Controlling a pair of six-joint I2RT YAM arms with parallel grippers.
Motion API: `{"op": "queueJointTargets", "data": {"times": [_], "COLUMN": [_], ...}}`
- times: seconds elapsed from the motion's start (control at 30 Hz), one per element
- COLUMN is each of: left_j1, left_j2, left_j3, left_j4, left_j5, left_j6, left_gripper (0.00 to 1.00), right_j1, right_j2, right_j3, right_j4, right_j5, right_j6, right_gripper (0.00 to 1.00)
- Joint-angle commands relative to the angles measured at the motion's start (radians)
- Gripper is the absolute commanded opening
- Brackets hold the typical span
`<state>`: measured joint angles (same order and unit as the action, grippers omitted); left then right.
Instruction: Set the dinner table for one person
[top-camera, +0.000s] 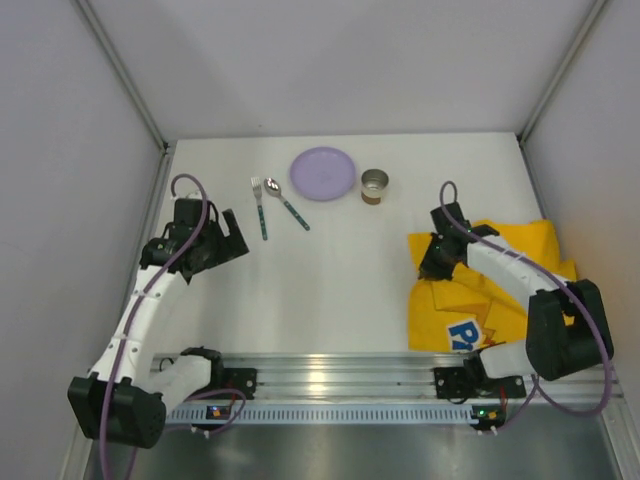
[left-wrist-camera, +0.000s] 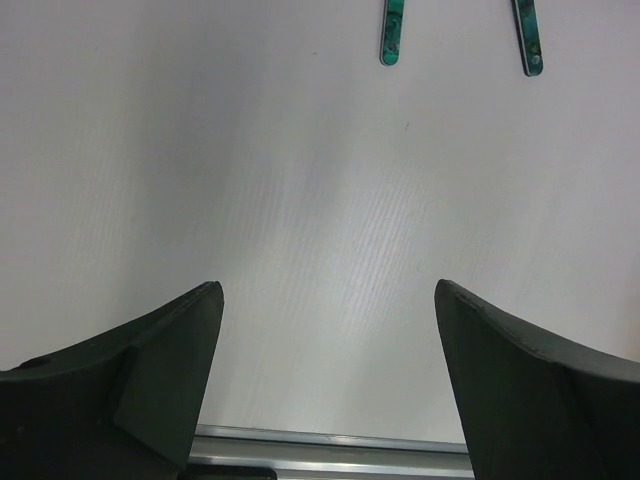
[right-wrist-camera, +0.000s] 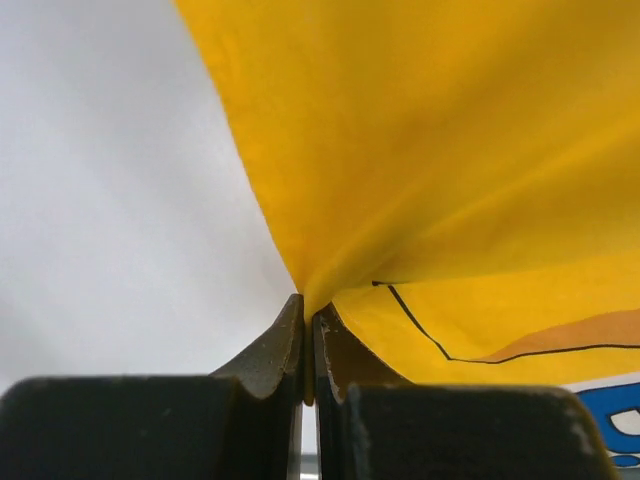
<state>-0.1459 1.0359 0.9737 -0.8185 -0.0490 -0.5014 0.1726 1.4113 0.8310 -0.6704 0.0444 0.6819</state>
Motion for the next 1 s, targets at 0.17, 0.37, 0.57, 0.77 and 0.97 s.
{"op": "queueJointTargets", "data": {"times": [0.17, 0.37, 0.57, 0.77, 0.97], "left_j1": [-0.003, -0.003, -0.003, -0.003, -0.003], "left_j2": [-0.079, -0.102, -0.126, -0.152, -0.143], "left_j3": [0.053, 0.068, 0.086, 0.097, 0.08], "left_j4": [-0.036, -0.07, -0.11, -0.148, -0.122], "left_j5": [-0.064, -0.091, -0.12, -0.152, -0.141], "left_j6": [0.032, 0.043, 0.049, 0.047, 0.032], "left_gripper": [0.92, 0.93, 0.93, 0.95, 0.95], "right_j1": [0.439, 0.606, 0.699, 0.732, 0.729], "right_j2": [-0.031, 0.199, 0.411, 0.535, 0.462], "right_j3": [0.088, 0.299, 0.546, 0.718, 0.708], "right_j4": [0.184, 0.265, 0.269, 0.273, 0.21], "right_j5": [-0.146, -0.173, -0.205, -0.294, -0.269], "right_j6": [0.393, 0.475, 0.524, 0.512, 0.432], "right_gripper": [0.0, 0.0, 0.0, 0.66, 1.0]}}
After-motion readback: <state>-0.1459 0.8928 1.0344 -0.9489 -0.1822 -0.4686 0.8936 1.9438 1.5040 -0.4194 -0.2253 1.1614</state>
